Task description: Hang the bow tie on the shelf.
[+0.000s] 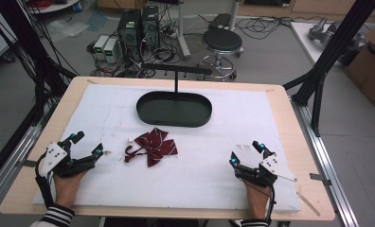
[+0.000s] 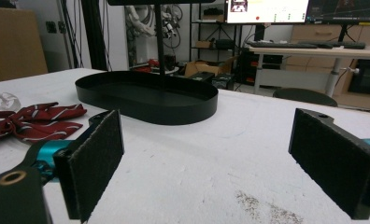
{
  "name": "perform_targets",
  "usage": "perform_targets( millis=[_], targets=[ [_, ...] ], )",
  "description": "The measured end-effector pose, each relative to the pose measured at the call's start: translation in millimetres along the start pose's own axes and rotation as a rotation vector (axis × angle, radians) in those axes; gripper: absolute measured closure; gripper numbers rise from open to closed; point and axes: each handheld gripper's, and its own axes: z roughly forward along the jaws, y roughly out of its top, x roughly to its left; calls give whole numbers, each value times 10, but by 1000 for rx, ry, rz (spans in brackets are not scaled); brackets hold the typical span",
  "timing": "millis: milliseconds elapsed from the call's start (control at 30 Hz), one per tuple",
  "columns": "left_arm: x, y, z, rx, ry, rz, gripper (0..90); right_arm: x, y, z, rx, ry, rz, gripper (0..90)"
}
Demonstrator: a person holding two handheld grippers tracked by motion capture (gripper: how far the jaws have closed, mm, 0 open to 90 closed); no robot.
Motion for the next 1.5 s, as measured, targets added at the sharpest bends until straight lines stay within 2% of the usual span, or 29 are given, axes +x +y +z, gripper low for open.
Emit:
perform_targets(
  millis=[233,367,633,1133,1267,1367,1433,1500],
  targets=[
    [7,0,0,1,2,-9,159,-1,0,0,-1,-1,0,93],
    [-4,6,15,16,3,4,159,11,0,1,4,0,-7,94],
    [-15,5,11,12,18,10,159,15,-1,0,4,-4,-12,93],
    [1,6,12,15,19,-4,159,11,0,2,2,-8,-17,94],
    [14,15,10,22,24,-21,157,12,0,2,3,-8,-17,94],
    [18,64,-13,17,12,-43,157,11,1,2,2,-8,-15,94],
    [14,80,-16,17,7,-41,157,10,0,3,2,-8,-16,93],
    [5,135,-11,49,-17,-33,157,11,0,2,2,-8,-14,93]
  ],
)
